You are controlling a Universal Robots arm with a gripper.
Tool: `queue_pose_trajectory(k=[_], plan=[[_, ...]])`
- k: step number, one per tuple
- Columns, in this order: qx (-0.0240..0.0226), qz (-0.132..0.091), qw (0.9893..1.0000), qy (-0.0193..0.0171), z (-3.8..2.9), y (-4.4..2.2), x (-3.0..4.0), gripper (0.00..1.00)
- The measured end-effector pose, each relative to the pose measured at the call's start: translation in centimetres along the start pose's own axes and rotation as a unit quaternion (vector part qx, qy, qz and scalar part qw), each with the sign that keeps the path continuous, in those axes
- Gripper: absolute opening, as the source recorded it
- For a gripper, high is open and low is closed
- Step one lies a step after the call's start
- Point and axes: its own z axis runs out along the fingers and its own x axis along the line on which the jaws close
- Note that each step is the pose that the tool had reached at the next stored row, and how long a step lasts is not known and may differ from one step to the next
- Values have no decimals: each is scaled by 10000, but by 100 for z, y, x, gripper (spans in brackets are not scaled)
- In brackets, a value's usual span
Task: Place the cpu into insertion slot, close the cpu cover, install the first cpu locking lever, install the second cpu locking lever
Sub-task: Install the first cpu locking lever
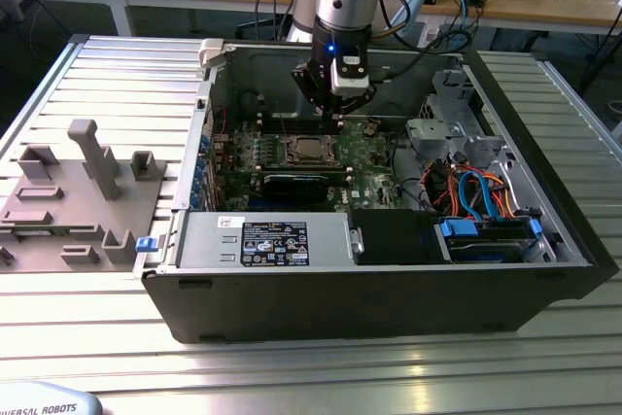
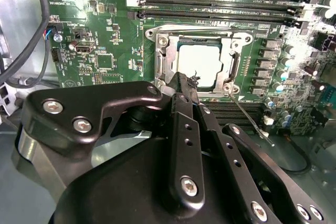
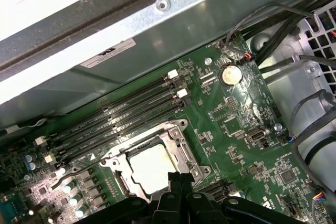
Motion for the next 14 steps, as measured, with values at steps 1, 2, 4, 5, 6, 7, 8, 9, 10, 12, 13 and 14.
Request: queue_pose_trajectory(k=[1,2,4,5,6,7,8,9,10,12,13,14], plan=[[0,-6,10000,0,0,0,0,11],[0,-15,10000,0,0,0,0,11],[1,-92,10000,-2,0,0,0,11],[1,-150,9999,-3,0,0,0,11],[2,-187,9998,-4,0,0,0,11],[2,-202,9998,-4,0,0,0,11],[2,-212,9998,-4,0,0,0,11],[2,-217,9998,-5,0,0,0,11],[2,-223,9998,-5,0,0,0,11],[2,-240,9997,-5,0,0,0,11],[2,-251,9997,-5,0,0,0,11],[2,-266,9996,-6,0,0,0,11]])
